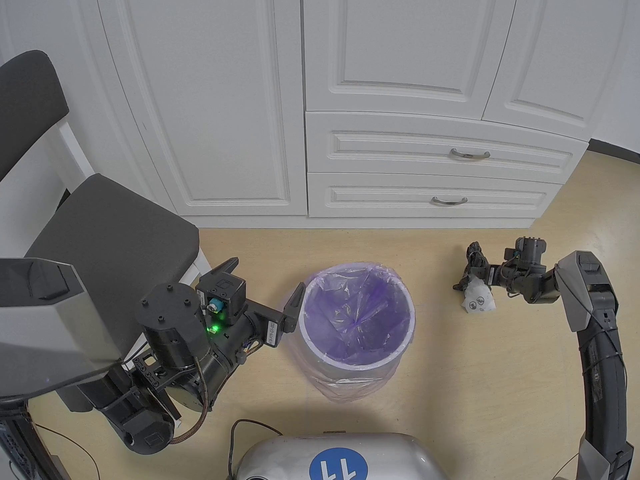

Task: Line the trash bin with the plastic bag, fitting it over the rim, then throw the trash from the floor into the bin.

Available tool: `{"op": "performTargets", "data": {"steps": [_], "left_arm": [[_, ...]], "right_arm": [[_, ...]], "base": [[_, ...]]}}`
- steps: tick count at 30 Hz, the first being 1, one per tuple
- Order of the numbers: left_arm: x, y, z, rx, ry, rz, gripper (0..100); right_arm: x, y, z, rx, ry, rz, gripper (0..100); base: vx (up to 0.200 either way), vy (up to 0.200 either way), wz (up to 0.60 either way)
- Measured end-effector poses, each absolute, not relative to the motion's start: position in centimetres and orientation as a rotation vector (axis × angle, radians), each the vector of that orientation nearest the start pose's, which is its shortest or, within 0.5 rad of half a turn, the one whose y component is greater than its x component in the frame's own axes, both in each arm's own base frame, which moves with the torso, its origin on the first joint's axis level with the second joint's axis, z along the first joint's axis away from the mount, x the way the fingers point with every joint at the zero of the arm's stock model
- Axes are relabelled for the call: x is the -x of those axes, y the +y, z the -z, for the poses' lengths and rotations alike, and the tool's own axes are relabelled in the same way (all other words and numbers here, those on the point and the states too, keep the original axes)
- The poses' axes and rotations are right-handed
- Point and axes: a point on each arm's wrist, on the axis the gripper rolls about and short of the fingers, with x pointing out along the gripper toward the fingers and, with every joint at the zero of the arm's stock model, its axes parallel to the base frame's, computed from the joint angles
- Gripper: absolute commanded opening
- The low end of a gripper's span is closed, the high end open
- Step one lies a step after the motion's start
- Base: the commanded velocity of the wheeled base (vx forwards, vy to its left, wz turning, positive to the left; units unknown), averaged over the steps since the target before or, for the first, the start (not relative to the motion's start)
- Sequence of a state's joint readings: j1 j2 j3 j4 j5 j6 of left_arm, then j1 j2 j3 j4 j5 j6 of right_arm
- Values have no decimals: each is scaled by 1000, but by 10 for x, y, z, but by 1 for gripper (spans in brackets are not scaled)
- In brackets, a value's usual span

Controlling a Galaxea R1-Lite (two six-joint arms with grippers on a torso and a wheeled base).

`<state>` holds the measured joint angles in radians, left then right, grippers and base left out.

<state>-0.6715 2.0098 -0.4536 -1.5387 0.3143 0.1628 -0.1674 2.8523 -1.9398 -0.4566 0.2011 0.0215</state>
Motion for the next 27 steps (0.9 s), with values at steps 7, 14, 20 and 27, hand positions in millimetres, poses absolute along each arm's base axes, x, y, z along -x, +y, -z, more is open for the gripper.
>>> {"op": "performTargets", "data": {"steps": [7, 14, 20, 27], "left_arm": [[-244, -186, -95, -170, -12, 360, 100], [-245, -186, -96, -169, -15, 360, 100], [-244, -186, -96, -169, -16, 361, 100], [-243, -187, -97, -168, -18, 365, 100]], "right_arm": [[-539, -84, 90, -165, 505, -87, 100], [-540, -83, 107, -157, 447, -111, 100], [-537, -87, 119, -158, 464, -105, 0], [-535, -87, 128, -127, 479, -103, 0]], "base": [[0, 0, 0], [0, 0, 0], [0, 0, 0], [0, 0, 0]]}}
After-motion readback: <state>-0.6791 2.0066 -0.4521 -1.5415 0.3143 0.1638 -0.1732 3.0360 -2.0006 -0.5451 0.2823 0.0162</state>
